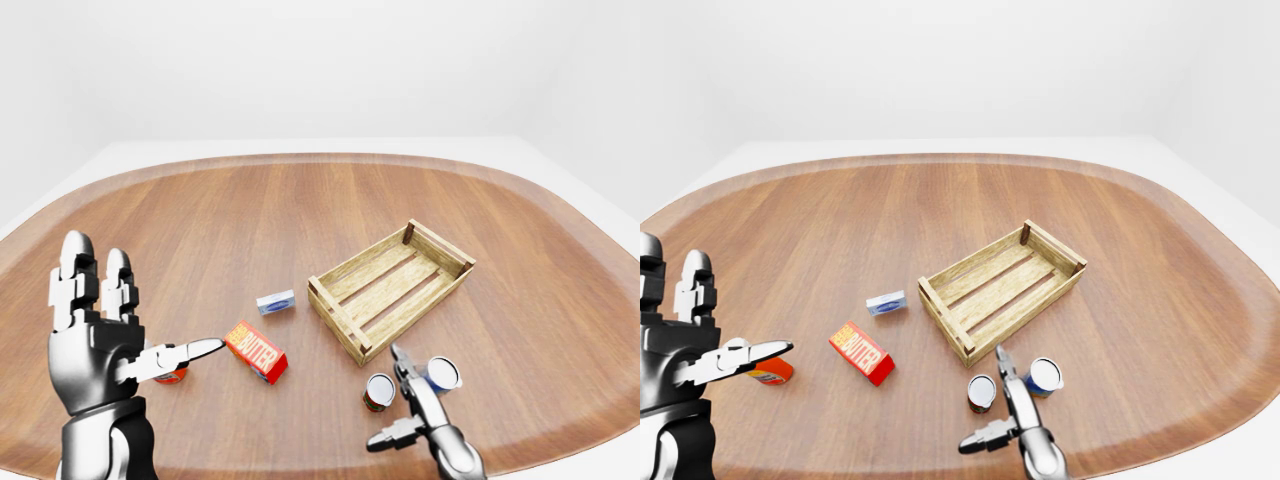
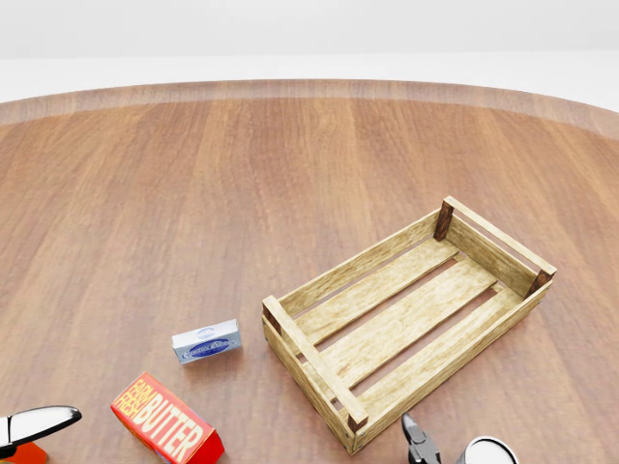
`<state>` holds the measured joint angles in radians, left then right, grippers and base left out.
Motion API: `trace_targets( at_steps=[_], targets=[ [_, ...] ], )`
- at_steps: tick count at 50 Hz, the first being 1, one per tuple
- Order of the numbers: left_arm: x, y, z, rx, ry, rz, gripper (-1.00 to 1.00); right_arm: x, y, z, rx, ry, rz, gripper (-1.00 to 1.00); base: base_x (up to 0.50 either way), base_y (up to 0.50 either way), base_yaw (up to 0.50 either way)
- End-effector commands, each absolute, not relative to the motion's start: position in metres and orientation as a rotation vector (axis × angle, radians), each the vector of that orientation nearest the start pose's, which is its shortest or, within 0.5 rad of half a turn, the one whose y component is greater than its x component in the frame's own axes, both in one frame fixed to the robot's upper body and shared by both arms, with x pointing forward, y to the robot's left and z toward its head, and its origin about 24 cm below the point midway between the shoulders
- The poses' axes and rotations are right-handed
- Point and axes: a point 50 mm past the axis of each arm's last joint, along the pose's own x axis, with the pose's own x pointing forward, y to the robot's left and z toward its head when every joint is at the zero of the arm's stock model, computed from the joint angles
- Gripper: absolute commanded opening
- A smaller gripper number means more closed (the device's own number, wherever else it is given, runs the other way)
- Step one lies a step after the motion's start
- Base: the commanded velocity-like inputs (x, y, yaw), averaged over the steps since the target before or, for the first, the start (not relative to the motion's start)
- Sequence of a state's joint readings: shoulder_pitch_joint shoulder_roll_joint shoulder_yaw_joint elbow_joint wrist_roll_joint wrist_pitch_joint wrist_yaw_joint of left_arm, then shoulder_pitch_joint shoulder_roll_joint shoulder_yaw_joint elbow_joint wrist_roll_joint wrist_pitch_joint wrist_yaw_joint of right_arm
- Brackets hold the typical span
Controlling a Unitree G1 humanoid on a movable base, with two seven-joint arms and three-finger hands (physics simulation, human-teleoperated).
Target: Pick up the tomato sauce, and put it in the wooden tray.
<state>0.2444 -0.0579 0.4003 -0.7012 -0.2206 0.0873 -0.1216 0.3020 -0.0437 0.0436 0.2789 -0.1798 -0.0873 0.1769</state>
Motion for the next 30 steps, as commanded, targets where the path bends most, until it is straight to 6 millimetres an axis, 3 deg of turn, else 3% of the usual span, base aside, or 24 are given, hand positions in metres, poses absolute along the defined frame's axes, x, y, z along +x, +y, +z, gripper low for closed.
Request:
trace_targets(
  at_steps=[1,4,5,6,7,9,15,16,30],
  targets=[
    [0.1687,0.2304,0.1422,-0.052,-0.409,0.273,1.0,0.1556,-0.1553,-0.0751,-0.165,0.512,0.2,1.0,0.0,0.0,0.0],
    [0.169,0.2303,0.142,-0.052,-0.407,0.273,1.0,0.1554,-0.1556,-0.0769,-0.166,0.52,0.2,0.98,0.0,0.0,0.0],
    [0.1689,0.2303,0.142,-0.052,-0.407,0.273,1.0,0.1554,-0.1555,-0.077,-0.166,0.52,0.201,0.87,0.0,0.0,0.0],
    [0.1688,0.2304,0.1421,-0.052,-0.408,0.273,1.0,0.1552,-0.1553,-0.0773,-0.167,0.522,0.203,-0.24,0.0,0.0,0.0],
    [0.1688,0.2304,0.1421,-0.052,-0.408,0.273,1.0,0.1552,-0.1553,-0.0773,-0.167,0.522,0.204,-0.24,0.0,0.0,0.0],
    [0.1687,0.2305,0.1422,-0.051,-0.409,0.273,1.0,0.1553,-0.1553,-0.0772,-0.167,0.521,0.203,-0.79,0.0,0.0,0.0],
    [0.1684,0.2305,0.1427,-0.051,-0.411,0.273,1.0,0.1548,-0.1547,-0.0767,-0.168,0.52,0.208,-0.88,0.0,0.0,0.0],
    [0.1681,0.2305,0.1429,-0.051,-0.412,0.272,1.0,0.1549,-0.1547,-0.0771,-0.168,0.522,0.209,-1.0,0.0,0.0,0.0],
    [0.1646,0.2299,0.1457,-0.053,-0.426,0.267,1.0,0.1546,-0.1544,-0.0784,-0.164,0.529,0.224,-1.0,0.0,0.0,0.0]
  ],
)
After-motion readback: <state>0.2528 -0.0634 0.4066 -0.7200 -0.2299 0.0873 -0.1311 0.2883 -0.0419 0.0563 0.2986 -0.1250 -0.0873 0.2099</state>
